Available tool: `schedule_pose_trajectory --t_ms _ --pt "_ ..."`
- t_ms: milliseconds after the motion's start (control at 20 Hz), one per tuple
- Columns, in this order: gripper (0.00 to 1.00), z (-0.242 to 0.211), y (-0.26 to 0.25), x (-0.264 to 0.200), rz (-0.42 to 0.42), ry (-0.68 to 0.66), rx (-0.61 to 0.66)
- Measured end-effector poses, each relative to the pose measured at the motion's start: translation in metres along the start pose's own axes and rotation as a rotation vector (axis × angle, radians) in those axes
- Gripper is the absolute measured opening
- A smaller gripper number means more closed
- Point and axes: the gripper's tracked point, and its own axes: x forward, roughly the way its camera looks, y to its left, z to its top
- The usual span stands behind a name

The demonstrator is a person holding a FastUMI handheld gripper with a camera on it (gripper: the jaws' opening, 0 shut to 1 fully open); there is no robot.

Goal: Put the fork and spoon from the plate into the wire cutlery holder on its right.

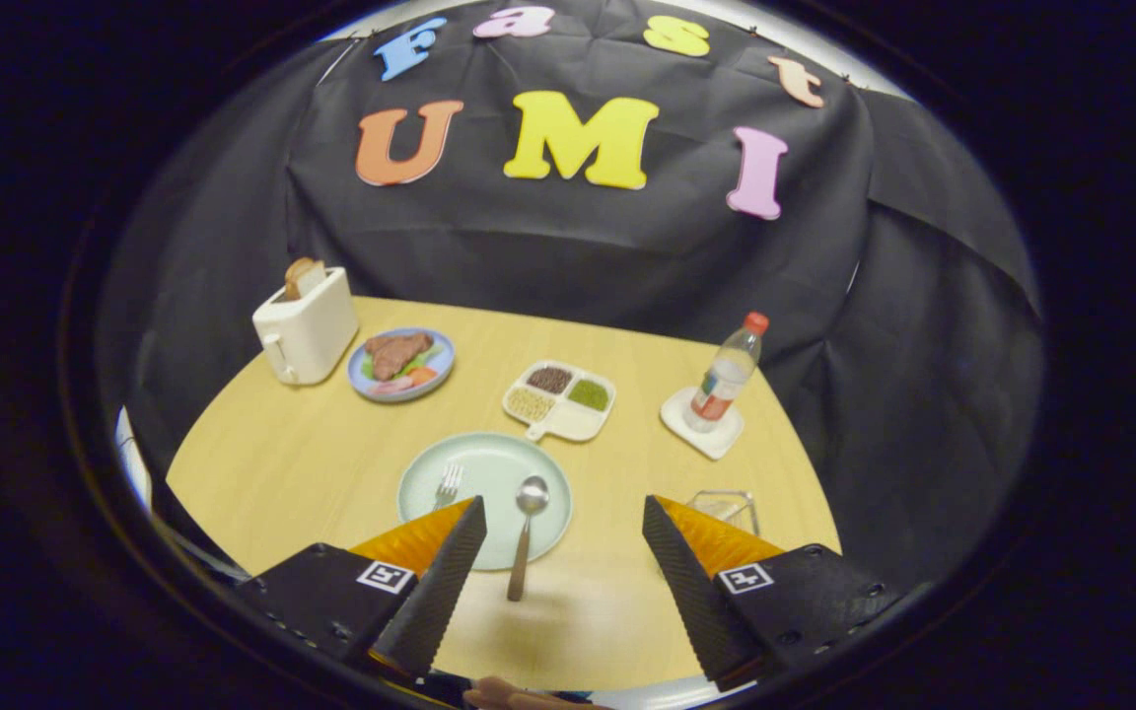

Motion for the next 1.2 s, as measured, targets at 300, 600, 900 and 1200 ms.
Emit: schedule_pose_trajectory --t_ms 300,600,900,1200 --pt "0.95 -0.062 0.022 0.035 0.062 0.198 -0.024" --pt "0.94 -0.104 0.017 0.061 0.077 0.385 -0.050" --pt "0.92 -0.126 0.008 0.092 0.040 0.536 -0.083" --pt "0.75 -0.130 0.006 0.109 0.019 0.630 -0.085"
